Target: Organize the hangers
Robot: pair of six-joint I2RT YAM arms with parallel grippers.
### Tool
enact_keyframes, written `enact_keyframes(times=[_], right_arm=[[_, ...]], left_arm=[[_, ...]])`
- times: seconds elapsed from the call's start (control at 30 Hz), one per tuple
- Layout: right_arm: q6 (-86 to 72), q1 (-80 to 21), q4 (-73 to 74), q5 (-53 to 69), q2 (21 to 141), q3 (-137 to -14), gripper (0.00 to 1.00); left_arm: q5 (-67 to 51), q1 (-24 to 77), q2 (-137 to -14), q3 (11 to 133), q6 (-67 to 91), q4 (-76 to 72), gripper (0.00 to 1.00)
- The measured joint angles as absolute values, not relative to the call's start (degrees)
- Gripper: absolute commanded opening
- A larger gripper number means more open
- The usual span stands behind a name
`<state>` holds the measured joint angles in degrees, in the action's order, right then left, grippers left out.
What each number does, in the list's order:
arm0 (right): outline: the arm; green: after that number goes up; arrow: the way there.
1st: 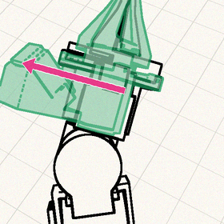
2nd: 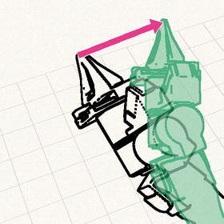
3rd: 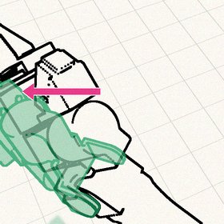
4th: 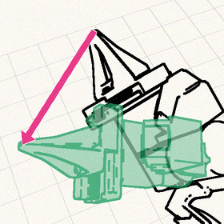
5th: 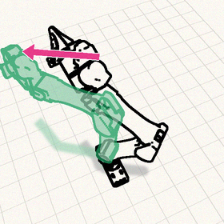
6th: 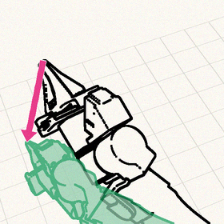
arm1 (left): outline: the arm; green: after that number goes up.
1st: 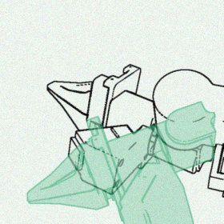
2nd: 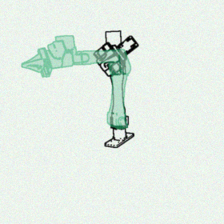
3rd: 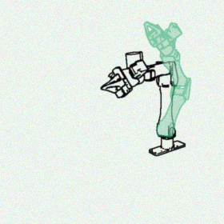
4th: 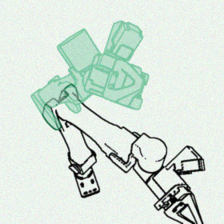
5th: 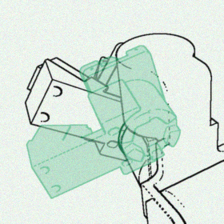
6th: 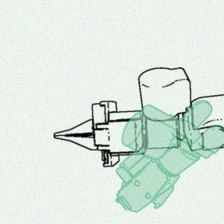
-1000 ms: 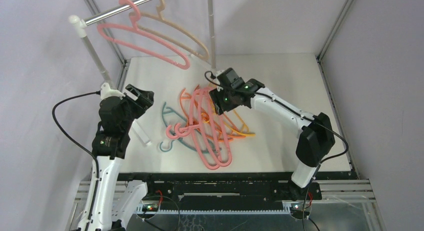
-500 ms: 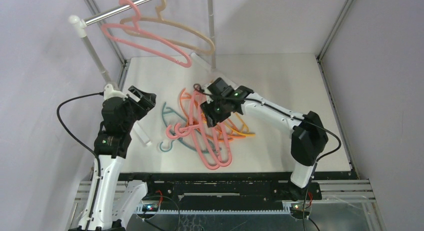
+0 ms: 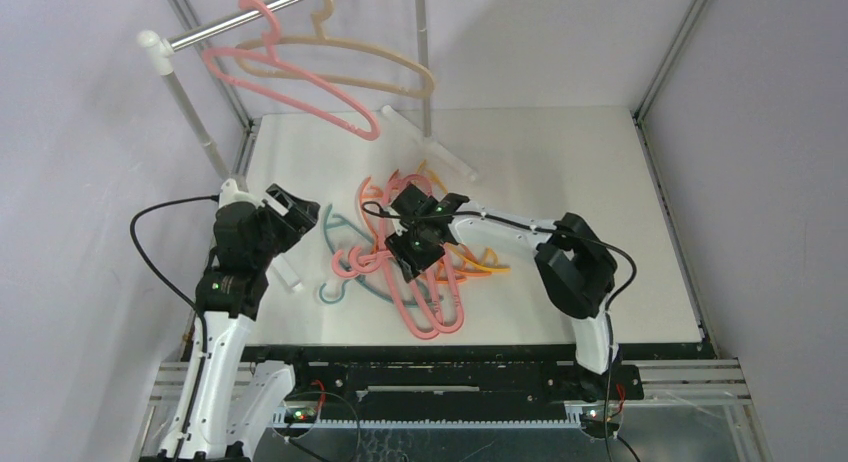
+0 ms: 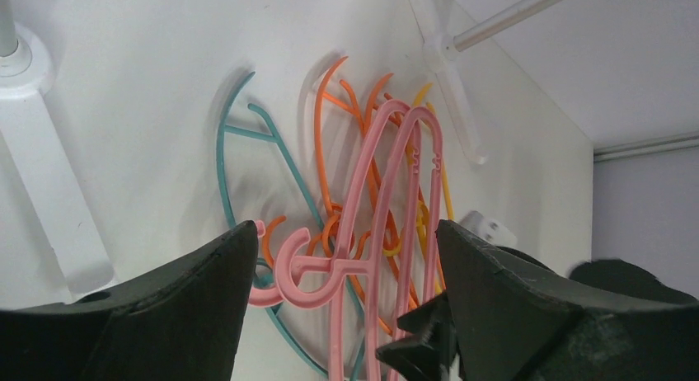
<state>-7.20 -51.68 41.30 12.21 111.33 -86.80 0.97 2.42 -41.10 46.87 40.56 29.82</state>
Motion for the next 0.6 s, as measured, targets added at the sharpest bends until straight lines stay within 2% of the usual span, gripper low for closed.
enact_keyframes(times=[0.27,0.33,0.4,0.57,0.6], right_arm=[[-8.0,-50.9,40.1,11.5,119.5,-89.6,0.56],[-8.3,-50.6,39.7,11.7,120.3,-90.6,0.47],[-8.3,-50.4,39.2,12.1,120.6,-91.0,0.32],[-9.2,-49.6,38.7,14.1,120.7,-91.3,0.1],[-9.6,-49.3,38.5,14.5,120.6,-91.3,0.08]], left_arm=[[0.6,2.4,-39.0,45.3,40.7,30.3,0.84],[0.6,2.4,-38.9,44.9,40.7,30.4,0.84],[0.5,2.4,-39.0,44.5,40.8,30.5,0.84],[-0.5,2.4,-39.0,43.9,41.0,30.8,0.84],[-0.7,2.4,-39.0,43.9,41.0,30.8,0.84]])
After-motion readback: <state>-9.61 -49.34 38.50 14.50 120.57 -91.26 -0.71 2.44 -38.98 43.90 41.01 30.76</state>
